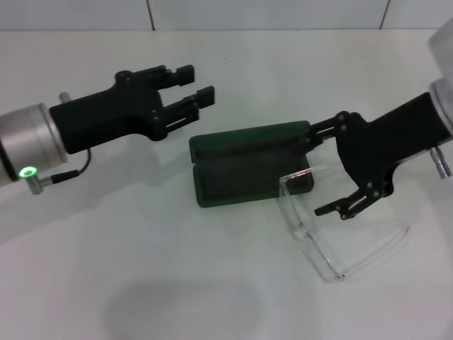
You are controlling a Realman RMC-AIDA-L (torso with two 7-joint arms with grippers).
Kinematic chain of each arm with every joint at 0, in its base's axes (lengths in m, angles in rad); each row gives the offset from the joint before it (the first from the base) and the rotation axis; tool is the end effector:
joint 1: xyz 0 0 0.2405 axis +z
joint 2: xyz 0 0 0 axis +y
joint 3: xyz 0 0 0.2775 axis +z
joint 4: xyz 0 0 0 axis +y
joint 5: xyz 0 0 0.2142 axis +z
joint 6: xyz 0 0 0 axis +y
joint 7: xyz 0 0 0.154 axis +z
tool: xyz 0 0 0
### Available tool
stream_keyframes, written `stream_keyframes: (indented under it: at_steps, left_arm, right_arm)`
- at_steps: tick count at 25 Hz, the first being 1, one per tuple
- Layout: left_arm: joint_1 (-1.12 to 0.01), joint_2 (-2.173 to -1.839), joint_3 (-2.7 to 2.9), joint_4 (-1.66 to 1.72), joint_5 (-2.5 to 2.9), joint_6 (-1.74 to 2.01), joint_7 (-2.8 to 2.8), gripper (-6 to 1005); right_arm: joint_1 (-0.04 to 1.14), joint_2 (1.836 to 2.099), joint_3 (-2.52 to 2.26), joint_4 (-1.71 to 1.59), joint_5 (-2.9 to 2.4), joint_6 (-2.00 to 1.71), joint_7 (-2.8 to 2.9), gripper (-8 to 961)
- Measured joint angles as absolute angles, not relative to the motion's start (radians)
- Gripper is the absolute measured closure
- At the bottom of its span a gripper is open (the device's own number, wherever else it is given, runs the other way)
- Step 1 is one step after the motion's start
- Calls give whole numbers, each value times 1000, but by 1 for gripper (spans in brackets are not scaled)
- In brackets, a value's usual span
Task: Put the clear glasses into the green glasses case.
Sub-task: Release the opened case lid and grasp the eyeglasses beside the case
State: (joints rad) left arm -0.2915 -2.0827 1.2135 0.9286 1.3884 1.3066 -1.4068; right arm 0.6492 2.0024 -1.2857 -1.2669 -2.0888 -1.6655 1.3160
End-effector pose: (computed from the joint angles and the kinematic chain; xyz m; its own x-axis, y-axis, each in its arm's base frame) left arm -0.2389 0.3401 -0.0119 0.7071 0.1873 0.6819 0.4657 -0.8490 -0.2497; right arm 0.1496 0.3627 -0.0041 0.8751 0.4834 0.0239 0.4838 -0.8750 -0.0187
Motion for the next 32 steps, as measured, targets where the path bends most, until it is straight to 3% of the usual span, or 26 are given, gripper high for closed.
stream_keyframes:
  at_steps: [3, 10, 19, 24, 32]
  left_arm:
    - [-294, -2082, 1162, 893, 1383, 1362, -1407, 480]
    - [-318, -2083, 1040, 806, 1380, 1476, -1405, 478]
    - [-359, -2070, 959, 709, 1381, 1465, -1399, 476]
    - [-360, -2062, 947, 695, 1375, 1469, -1392, 474]
    - [-364, -2047, 946, 686, 1382, 1469, -1400, 472]
  right_arm:
    - [656, 2015, -1315, -1344, -2160, -1673, 1281, 108]
    - [734, 2017, -1380, -1417, -2277, -1674, 1285, 147]
    - [733, 2018, -1530, -1399, -2329, -1546, 1182, 207]
    - [727, 2020, -1591, -1428, -2329, -1561, 1136, 296]
    - [740, 2021, -1707, -1445, -2347, -1605, 1121, 321]
